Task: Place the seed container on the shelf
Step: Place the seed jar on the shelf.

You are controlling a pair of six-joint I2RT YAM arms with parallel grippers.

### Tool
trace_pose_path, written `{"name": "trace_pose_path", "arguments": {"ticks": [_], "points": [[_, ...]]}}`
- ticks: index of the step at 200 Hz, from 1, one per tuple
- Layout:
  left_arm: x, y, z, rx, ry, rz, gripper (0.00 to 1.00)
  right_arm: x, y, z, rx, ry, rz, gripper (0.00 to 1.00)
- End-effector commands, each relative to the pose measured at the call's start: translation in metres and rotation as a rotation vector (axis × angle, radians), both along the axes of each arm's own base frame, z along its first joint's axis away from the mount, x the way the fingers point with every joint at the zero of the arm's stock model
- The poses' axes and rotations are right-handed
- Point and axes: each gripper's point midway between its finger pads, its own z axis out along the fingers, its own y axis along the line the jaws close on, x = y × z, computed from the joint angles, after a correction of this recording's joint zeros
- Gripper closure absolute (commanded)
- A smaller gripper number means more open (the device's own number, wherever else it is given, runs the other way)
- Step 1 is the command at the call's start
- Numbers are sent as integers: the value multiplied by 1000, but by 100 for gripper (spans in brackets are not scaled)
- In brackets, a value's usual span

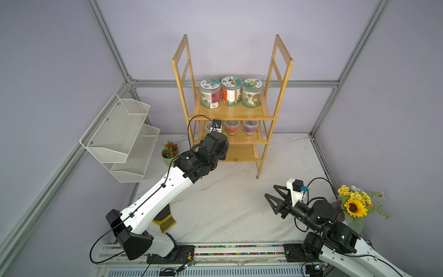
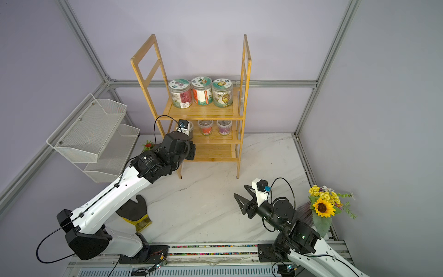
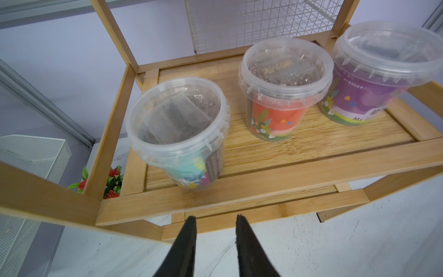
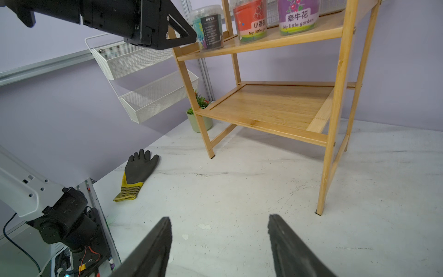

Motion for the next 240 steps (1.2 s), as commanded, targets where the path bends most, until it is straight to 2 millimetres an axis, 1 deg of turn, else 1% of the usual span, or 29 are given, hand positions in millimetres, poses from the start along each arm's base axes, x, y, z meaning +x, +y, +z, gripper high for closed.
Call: {"name": "trace_pose_path", "arguments": {"ticks": [1, 6, 8, 13, 60, 117, 182, 240], "points": [[2, 11, 36, -53, -89, 21, 71, -1, -2, 13, 14, -30, -4, 33], [3, 12, 36, -55, -86, 22, 71, -1, -2, 12, 12, -29, -4, 33], [8, 7, 28, -42, -68, 21, 71, -1, -2, 13, 13, -30, -4, 33], [11, 7, 24, -38, -58, 23, 71, -1, -2, 13, 13, -31, -3, 33], [20, 5, 19, -48, -29, 17, 72, -2, -2, 13, 10, -33, 0, 33], [30, 9, 12, -40, -15, 33, 73, -1, -2, 11, 1, -34, -1, 32], [39, 16, 14, -15, -26, 56, 73, -1, -2, 9, 5, -30, -3, 32], [49, 17, 3, -13, -7, 61, 73, -1, -2, 7, 2, -27, -4, 32]]}}
